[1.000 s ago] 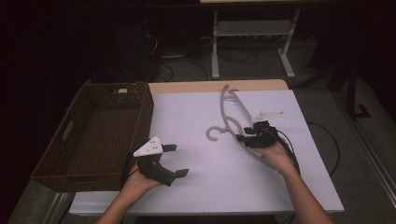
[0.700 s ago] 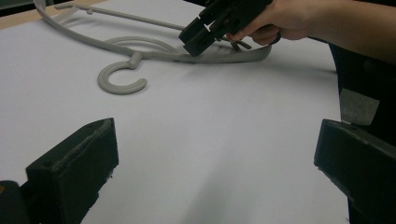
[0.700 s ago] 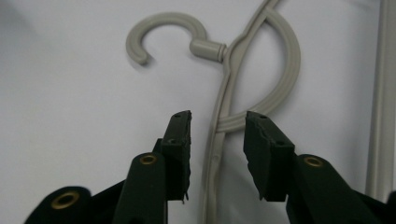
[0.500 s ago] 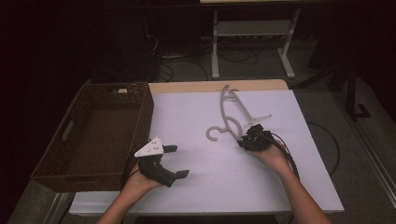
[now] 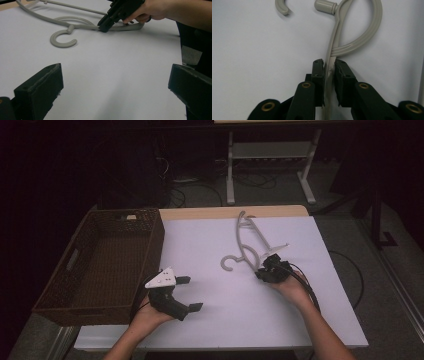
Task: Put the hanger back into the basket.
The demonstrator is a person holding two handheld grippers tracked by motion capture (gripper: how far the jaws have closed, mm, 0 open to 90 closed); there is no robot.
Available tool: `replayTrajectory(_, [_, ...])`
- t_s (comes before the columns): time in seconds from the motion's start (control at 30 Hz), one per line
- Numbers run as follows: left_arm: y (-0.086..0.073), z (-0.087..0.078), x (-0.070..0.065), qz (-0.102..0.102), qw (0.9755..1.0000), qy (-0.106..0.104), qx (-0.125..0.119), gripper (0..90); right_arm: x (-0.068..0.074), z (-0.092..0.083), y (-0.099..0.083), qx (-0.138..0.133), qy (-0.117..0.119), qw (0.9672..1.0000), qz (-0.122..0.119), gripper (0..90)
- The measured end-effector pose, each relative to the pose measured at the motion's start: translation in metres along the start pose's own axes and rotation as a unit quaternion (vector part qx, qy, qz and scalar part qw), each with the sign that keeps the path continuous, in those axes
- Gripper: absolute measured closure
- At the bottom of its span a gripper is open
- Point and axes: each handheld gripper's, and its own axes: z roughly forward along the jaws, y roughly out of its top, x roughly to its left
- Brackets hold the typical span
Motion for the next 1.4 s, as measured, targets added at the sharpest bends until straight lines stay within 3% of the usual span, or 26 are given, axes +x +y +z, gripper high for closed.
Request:
replayTrajectory(0.3, [0.0,0.0,0.001,-0.001,1.0,-0.002,0.001,0.0,-0.004,-0.003,-0.001,0.001,-0.004,1.0,0.001,80.7])
replayTrajectory(0.43, [0.0,0.0,0.0,-0.002,1.0,-0.003,-0.001,0.0,-0.003,-0.003,-0.002,0.002,0.001,0.9999,-0.014,80.8])
replayTrajectory(0.63, [0.0,0.0,0.0,-0.002,1.0,-0.003,-0.001,0.0,0.007,-0.003,-0.001,0.007,0.017,0.9995,-0.027,80.8])
replayTrajectory(0.73, [0.0,0.0,0.001,-0.001,1.0,-0.004,0.0,0.0,0.017,-0.002,0.0,0.007,0.03,0.9983,-0.05,80.8])
replayTrajectory(1.07, [-0.001,0.001,0.0,0.0,1.0,-0.006,0.002,0.0,0.053,-0.005,-0.005,0.012,0.079,0.9904,-0.112,80.7])
replayTrajectory(1.4, [0.0,0.001,-0.002,0.0,1.0,-0.007,0.001,0.0,0.085,-0.014,-0.017,0.019,0.113,0.9775,-0.177,80.7])
